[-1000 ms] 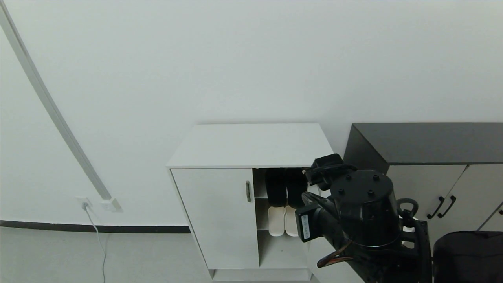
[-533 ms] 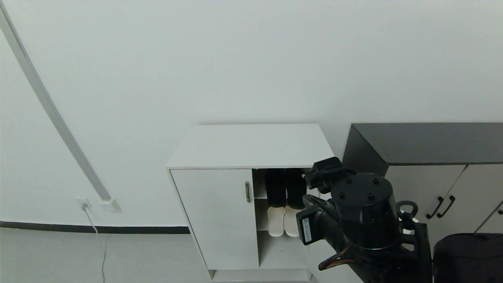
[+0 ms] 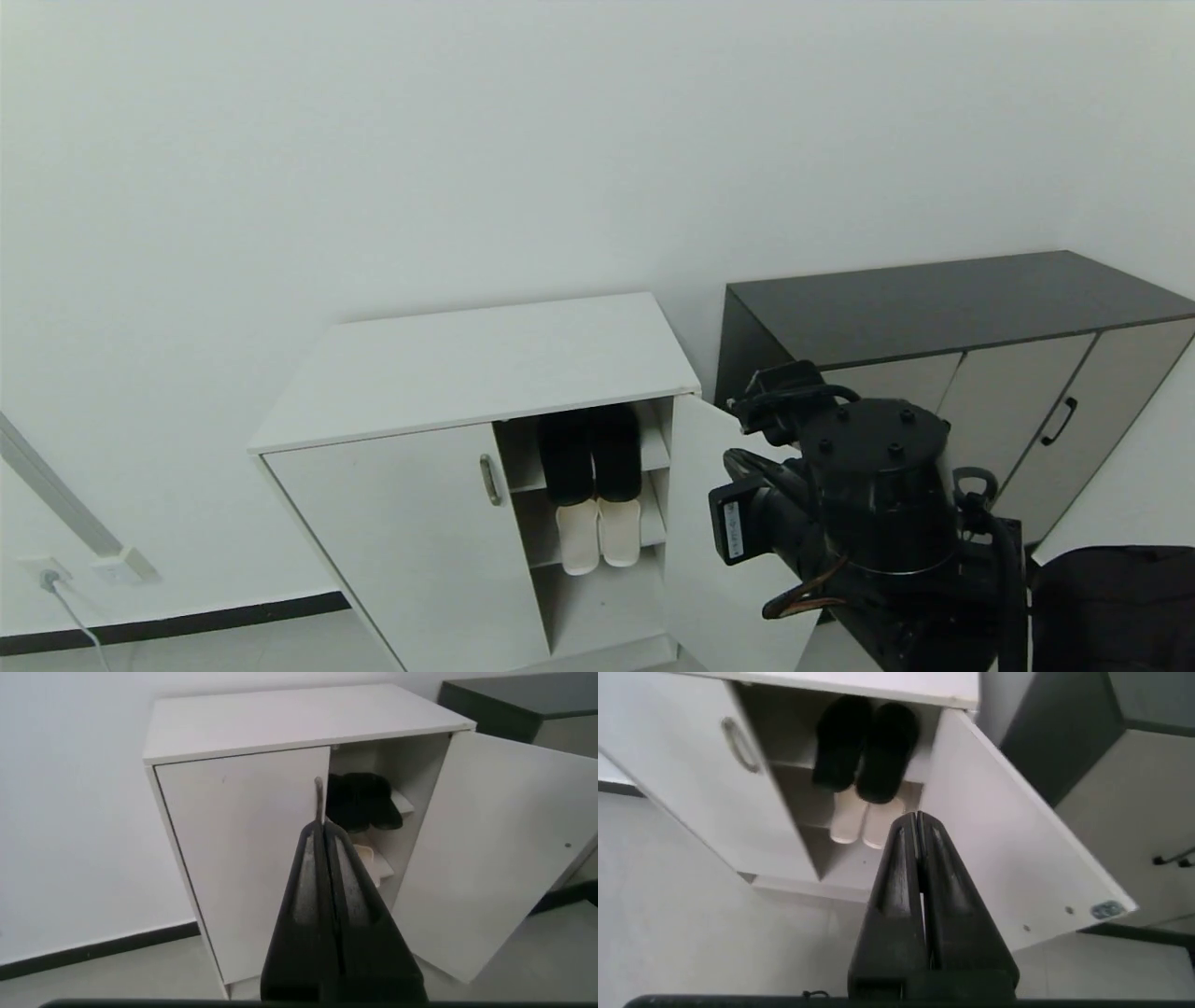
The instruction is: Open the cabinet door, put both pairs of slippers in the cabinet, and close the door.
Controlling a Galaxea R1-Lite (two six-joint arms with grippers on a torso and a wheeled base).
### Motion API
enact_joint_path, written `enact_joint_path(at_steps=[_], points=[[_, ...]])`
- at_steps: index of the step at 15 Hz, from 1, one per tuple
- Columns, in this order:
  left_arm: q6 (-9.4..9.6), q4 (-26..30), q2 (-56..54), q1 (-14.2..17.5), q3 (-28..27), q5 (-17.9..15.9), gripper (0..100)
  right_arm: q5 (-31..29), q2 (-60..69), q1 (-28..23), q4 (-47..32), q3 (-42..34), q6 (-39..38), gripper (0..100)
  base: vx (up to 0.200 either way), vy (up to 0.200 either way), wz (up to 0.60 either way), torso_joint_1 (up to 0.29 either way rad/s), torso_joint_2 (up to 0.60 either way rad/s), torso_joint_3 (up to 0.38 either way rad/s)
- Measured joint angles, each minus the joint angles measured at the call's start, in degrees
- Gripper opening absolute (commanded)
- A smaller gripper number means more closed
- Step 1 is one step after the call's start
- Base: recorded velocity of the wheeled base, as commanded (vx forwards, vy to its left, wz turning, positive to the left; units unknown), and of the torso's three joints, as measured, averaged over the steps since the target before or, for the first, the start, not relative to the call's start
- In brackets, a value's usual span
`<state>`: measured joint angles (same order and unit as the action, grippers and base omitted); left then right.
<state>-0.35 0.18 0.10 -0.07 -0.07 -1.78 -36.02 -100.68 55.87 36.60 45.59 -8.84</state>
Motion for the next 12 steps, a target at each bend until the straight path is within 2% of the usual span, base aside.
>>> enact_joint_path(at_steps=[8, 12], points=[[-0.07, -0.02, 0.00, -0.02, 0.02, 0.01, 0, 0.01, -0.01, -0.20, 0.05, -0.52, 0.37, 0, 0.000, 0.000, 0.00, 0.000, 0.00, 0.000], [-0.07, 0.02, 0.00, -0.04, 0.02, 0.00, 0, -0.02, -0.11, -0.26, 0.00, -0.61, 0.39, 0, -0.200, 0.000, 0.00, 0.004, 0.01, -0.001]])
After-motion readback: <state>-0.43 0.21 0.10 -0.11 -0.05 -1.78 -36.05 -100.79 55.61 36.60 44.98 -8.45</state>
